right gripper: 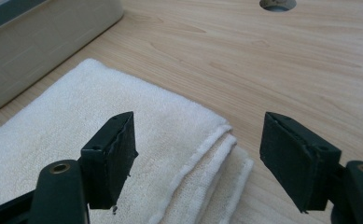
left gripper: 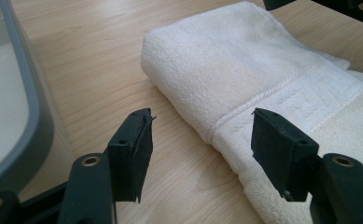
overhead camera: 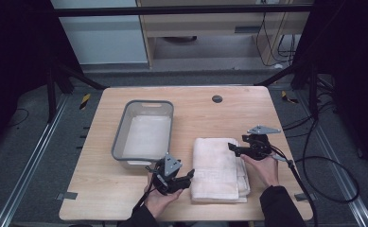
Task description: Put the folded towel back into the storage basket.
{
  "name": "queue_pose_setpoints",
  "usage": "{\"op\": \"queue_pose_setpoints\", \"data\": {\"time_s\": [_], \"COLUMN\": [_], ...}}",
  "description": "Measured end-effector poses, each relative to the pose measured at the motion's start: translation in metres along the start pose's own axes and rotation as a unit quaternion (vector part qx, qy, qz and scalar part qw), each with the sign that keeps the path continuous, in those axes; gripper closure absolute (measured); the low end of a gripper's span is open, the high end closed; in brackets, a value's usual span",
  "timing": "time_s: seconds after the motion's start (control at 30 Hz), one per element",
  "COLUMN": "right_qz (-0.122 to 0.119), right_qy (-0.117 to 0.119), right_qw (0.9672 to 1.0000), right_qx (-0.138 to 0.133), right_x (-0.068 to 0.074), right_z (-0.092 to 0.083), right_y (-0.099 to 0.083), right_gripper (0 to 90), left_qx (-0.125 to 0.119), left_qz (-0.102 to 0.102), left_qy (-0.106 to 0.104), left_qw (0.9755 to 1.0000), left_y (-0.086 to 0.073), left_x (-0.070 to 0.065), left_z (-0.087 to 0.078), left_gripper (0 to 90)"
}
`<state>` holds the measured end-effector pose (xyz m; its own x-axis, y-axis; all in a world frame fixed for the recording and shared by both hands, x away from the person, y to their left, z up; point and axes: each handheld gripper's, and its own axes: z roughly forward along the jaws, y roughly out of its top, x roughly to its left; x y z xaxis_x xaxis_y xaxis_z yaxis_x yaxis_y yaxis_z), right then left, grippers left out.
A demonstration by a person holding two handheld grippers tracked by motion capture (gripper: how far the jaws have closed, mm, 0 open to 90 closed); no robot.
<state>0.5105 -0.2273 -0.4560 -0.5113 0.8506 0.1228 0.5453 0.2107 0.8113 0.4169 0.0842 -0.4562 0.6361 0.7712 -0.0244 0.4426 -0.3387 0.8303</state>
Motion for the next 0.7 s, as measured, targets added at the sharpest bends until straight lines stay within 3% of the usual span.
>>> {"op": "queue_pose_setpoints", "data": {"time_s": [0.17,0.7], "right_qz": [0.014,0.010], "right_qy": [-0.001,0.001], "right_qw": [0.9999,0.9993], "right_qx": [0.000,0.037], "right_x": [-0.004,-0.001], "right_z": [0.002,0.019], "right_y": [-0.005,-0.017], "right_gripper": [27.0,26.7], "left_qx": [0.012,0.043], "left_qz": [0.008,0.002], "left_qy": [-0.006,-0.035], "left_qw": [0.9999,0.9985], "left_y": [-0.004,-0.021], "left_x": [-0.005,-0.015], "left_z": [0.006,0.028], "left_gripper": [37.8,34.9]}}
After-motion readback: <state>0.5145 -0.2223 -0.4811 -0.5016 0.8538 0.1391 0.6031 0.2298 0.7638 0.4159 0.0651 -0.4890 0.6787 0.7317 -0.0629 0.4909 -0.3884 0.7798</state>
